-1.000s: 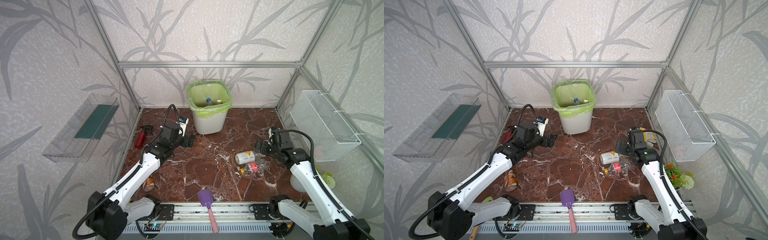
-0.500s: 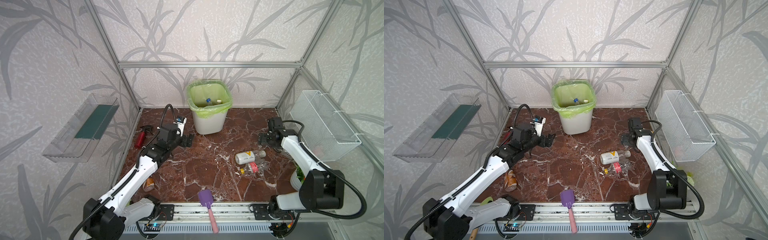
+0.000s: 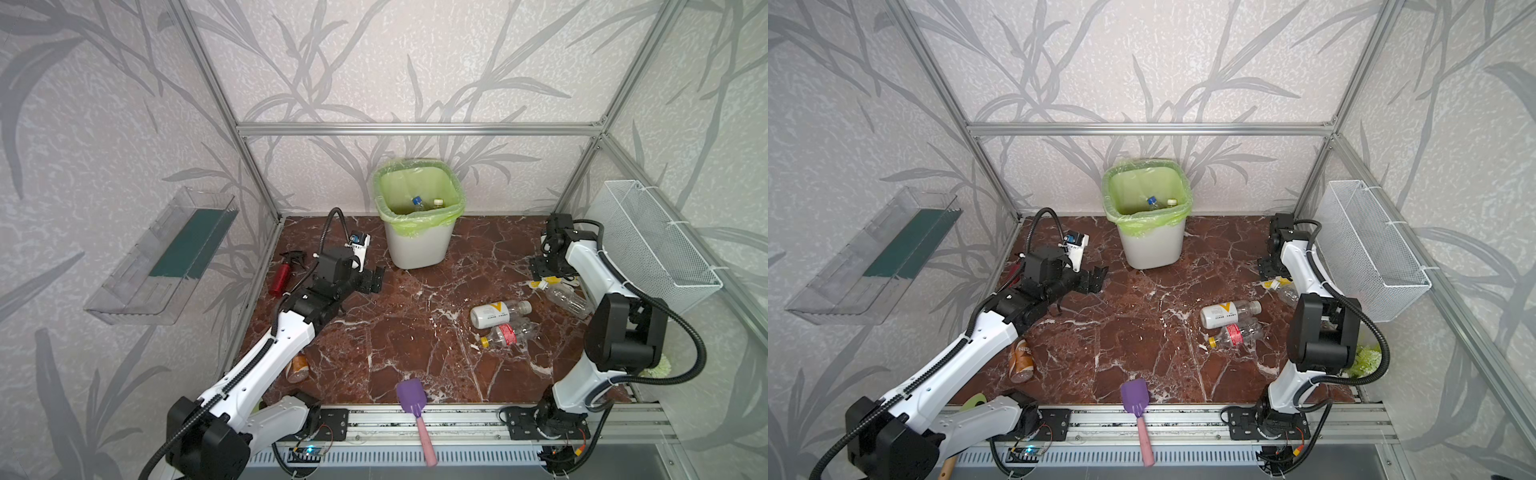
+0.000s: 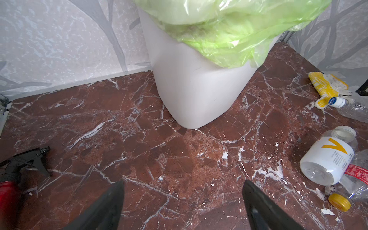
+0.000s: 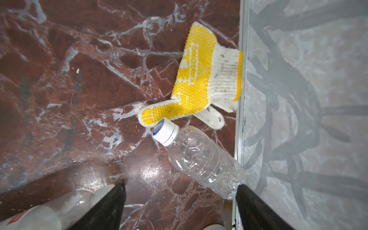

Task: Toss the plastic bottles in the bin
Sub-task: 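Move the right gripper down to the Pocari Sweat bottle beside the yellow glove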

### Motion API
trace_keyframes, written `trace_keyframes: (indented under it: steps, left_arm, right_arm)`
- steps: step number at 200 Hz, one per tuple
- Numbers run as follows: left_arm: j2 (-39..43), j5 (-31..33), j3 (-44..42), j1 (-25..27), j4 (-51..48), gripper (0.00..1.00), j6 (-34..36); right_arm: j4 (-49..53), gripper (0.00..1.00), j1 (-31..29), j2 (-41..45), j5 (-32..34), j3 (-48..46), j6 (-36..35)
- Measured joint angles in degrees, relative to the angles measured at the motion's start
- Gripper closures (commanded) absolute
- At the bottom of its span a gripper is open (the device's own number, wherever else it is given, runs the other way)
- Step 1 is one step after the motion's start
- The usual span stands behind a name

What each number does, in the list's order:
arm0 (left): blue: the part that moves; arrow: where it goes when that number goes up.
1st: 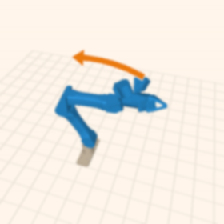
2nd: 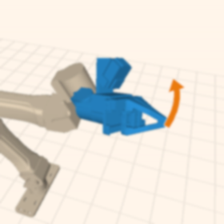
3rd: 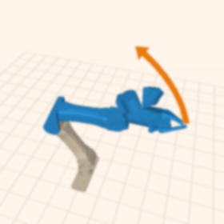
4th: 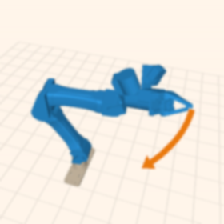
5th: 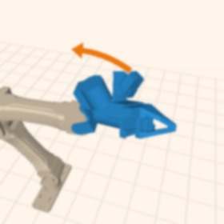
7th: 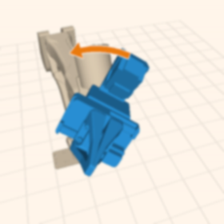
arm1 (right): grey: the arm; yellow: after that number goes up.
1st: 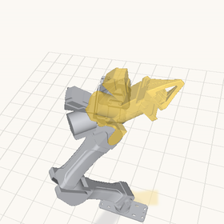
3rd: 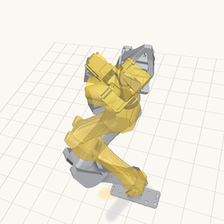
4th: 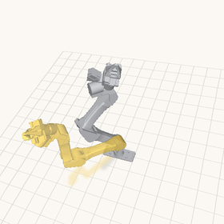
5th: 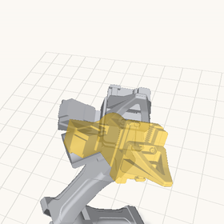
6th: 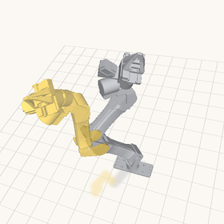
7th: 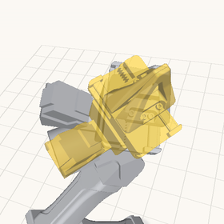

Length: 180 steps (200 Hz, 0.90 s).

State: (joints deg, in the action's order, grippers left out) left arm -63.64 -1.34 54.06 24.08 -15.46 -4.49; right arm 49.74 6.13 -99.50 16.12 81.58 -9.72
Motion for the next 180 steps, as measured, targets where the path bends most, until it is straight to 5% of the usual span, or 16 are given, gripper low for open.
trace_keyframes:
  steps: [180]
  left_arm:
    - [-5.9, -0.2, 0.0, -3.1, 0.1, 0.09, 0.0]
  right_arm:
    - [-10.1, 0.1, 2.5, -0.9, 9.8, -12.3, -11.6]
